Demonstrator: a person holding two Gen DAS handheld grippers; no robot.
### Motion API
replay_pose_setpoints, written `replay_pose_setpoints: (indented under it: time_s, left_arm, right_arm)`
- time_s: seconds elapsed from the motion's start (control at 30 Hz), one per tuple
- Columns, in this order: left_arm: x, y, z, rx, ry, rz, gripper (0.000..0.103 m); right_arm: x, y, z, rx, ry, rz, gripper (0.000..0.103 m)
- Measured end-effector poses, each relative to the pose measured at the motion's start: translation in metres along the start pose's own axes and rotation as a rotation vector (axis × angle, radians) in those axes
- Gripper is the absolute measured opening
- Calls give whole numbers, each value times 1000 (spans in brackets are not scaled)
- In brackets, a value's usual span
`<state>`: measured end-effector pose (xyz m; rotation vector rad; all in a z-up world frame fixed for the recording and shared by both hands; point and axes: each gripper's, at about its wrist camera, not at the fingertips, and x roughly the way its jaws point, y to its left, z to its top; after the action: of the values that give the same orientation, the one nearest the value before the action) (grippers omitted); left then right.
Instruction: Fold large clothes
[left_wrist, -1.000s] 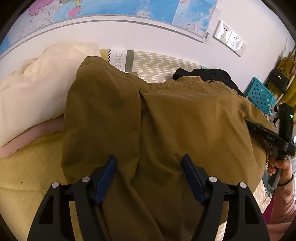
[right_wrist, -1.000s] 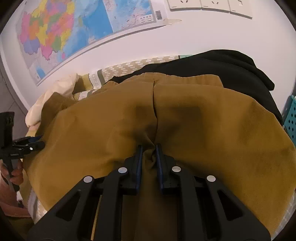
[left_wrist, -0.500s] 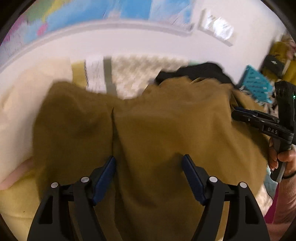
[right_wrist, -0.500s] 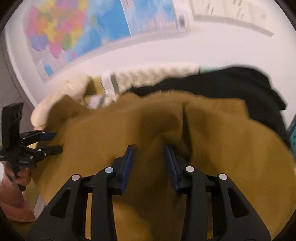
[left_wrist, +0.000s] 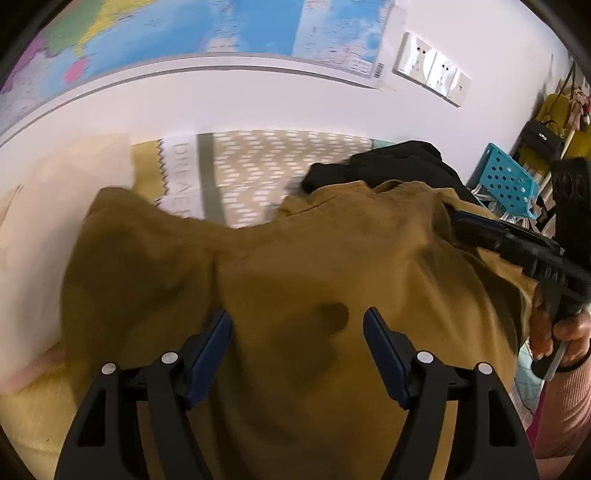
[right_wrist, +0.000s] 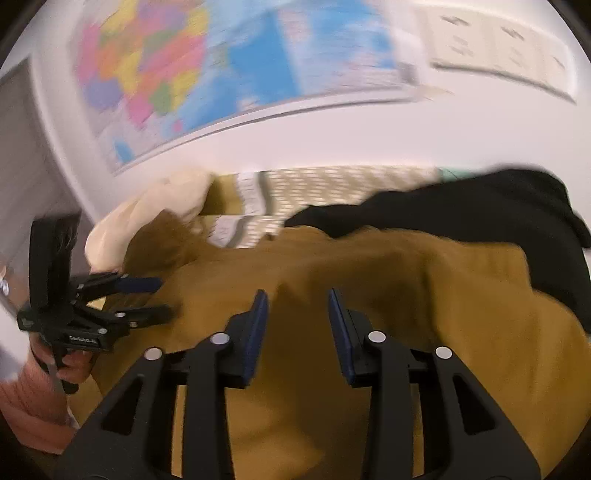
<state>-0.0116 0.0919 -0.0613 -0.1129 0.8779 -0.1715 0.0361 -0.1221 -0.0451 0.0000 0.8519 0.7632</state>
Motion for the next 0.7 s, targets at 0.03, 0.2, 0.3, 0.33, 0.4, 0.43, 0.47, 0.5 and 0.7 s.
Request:
replay_pose_setpoints:
  time_s: [0.03, 0.2, 0.3, 0.33, 0.4, 0.43, 0.47, 0.5, 0.7]
  left_arm:
    - [5, -3, 3, 5, 9, 6, 71]
    - [27, 8, 10, -49, 78, 42, 71]
    - [25, 18, 8, -94, 73, 14, 71]
    - [21, 19, 6, -94, 61, 7, 71]
    - [16, 18, 3, -85, 48, 4, 71]
    - [11, 16, 1, -69, 34, -3, 71]
    - [8, 13, 1, -55, 24, -15, 71]
    - [6, 12, 2, -50, 19, -27, 71]
    - [17, 5, 14, -64, 42, -57, 72]
  right_arm:
    - [12, 5, 3, -22, 28, -4, 37]
    - [78, -4, 15, 9, 146, -74, 39]
    - [79, -6, 22, 47, 123, -72, 39]
    - [74, -6, 21, 51, 112, -70, 39]
    - [58, -6, 16, 47, 82, -65, 40]
    - [50, -6, 13, 45, 69, -59, 42]
    - [35, -9, 7, 44, 44, -56, 46]
    - [26, -12, 4, 45, 28, -63, 48]
    - [-27, -60, -9, 145, -47, -151, 56]
